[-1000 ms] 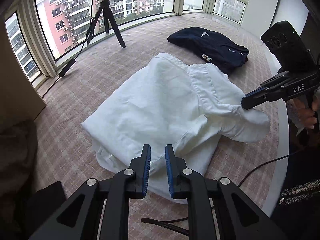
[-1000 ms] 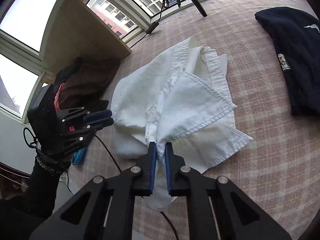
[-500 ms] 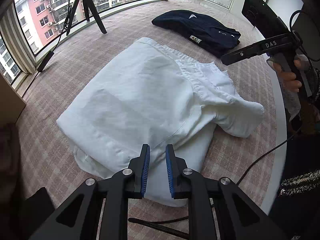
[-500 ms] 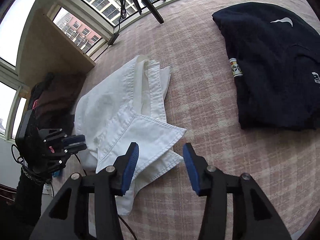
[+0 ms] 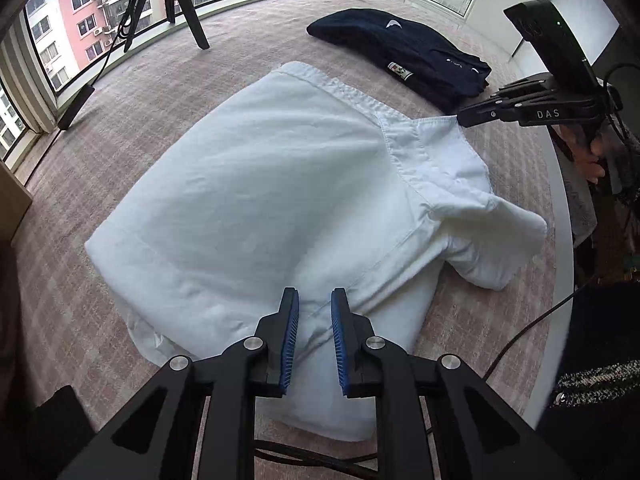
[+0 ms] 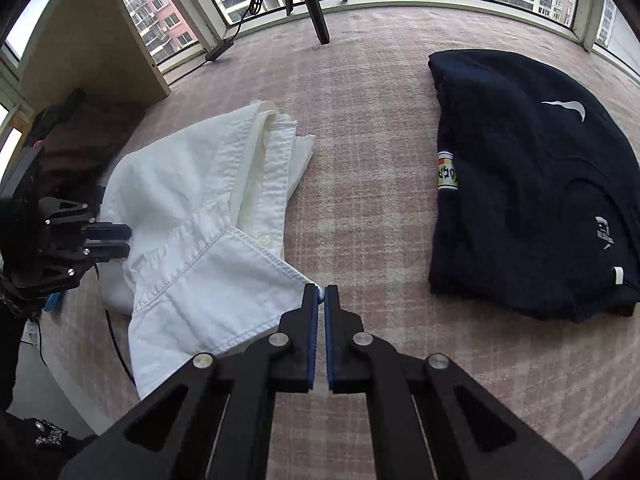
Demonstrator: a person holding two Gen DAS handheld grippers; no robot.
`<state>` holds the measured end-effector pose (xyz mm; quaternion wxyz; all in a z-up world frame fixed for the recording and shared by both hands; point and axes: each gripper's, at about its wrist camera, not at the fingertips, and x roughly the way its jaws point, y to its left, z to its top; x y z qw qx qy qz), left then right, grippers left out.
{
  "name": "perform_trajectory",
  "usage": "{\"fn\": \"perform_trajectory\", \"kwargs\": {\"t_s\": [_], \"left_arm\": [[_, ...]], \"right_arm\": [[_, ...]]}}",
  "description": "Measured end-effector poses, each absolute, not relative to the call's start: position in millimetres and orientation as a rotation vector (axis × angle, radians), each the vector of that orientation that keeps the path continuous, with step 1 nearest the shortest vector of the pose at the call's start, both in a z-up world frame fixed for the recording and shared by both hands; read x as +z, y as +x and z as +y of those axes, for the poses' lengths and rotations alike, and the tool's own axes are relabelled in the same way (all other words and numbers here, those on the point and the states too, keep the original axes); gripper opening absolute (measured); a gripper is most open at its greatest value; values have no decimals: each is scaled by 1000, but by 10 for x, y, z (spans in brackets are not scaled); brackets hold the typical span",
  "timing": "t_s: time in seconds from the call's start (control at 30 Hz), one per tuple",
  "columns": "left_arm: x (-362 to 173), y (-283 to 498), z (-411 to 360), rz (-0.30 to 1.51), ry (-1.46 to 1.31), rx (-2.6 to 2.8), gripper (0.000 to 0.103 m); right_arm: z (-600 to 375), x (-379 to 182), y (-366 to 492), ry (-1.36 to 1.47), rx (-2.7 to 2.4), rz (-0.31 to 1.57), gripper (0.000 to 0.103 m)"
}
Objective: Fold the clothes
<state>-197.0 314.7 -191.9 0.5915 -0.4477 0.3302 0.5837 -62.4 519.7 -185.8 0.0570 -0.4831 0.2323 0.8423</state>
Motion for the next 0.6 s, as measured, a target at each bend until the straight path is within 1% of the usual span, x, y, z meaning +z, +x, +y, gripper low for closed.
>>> {"fn": "perform_trajectory", "kwargs": {"t_s": [0.03, 0.13, 0.2, 0.3, 0.37, 0.43, 0.5, 0.6], "left_arm": [[-1882, -1936, 3094, 772, -1028, 1353, 16], [-1624, -2033, 2969, 670, -1022, 1376, 17], [-1433, -2119, 2968, 646, -976, 1421, 17], [-1317, -2342, 3147, 600, -941, 1489, 21], [-1281, -2521, 3307, 561, -935, 1532, 21], [-1404, -2638, 3478, 552, -959, 1549, 21], [-1627, -2650, 3587, 582, -998, 1528, 21], [-1938, -2513, 3527, 635, -1048, 1473, 21]], "right_arm": [[5177, -1819, -684, -1455, 2572, 664, 4], [5119, -1700, -862, -1425, 2623, 542, 6], [5080, -1621, -982, -1403, 2654, 460, 6], [5022, -1502, -1161, -1368, 2696, 336, 6], [4970, -1606, -1279, -1410, 2695, 288, 6], [4917, -1728, -1398, -1459, 2690, 243, 6], [4865, -1850, -1516, -1508, 2683, 197, 6], [4785, -2033, -1694, -1581, 2671, 128, 6]]}}
